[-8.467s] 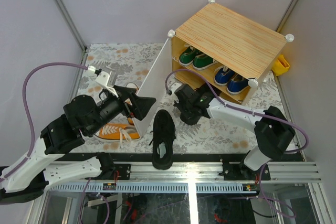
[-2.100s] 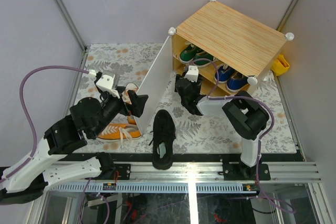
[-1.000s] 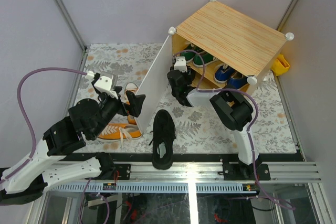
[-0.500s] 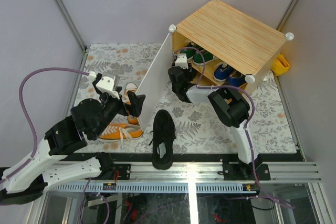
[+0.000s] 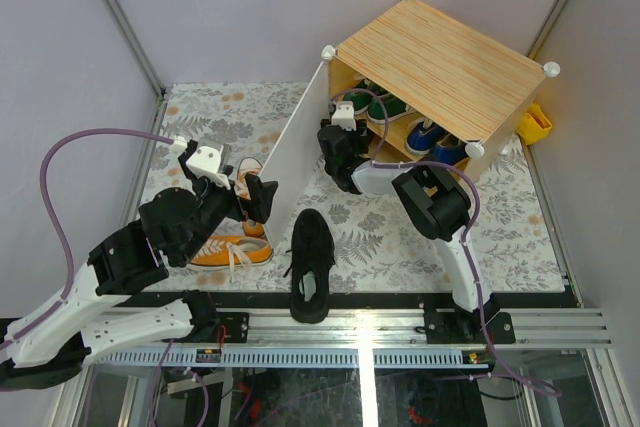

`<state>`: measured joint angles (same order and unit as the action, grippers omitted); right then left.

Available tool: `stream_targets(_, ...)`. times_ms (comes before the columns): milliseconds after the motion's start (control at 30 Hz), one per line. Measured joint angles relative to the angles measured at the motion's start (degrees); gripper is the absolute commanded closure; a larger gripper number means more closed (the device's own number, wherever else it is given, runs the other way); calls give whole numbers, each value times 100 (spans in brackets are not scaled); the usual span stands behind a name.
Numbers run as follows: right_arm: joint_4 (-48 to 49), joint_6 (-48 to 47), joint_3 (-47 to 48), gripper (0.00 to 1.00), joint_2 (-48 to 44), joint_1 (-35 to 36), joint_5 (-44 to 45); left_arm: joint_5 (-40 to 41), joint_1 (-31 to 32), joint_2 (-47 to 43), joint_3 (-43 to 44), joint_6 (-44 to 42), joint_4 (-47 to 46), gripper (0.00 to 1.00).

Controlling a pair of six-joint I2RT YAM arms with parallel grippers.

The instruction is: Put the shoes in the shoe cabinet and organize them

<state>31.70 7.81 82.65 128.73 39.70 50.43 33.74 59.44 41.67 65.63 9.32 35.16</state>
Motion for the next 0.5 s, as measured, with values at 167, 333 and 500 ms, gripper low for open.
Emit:
stream_targets(167, 87, 7, 4, 16, 22, 7, -313, 17, 0, -4, -15, 0, 2, 0)
stream_targets(333, 129, 44, -4, 9, 22, 11, -476, 17, 0, -17, -28, 0, 2, 0)
stream_targets(500, 120, 105, -291, 4, -173, 13, -579, 17, 0, -39, -28, 7, 4, 0)
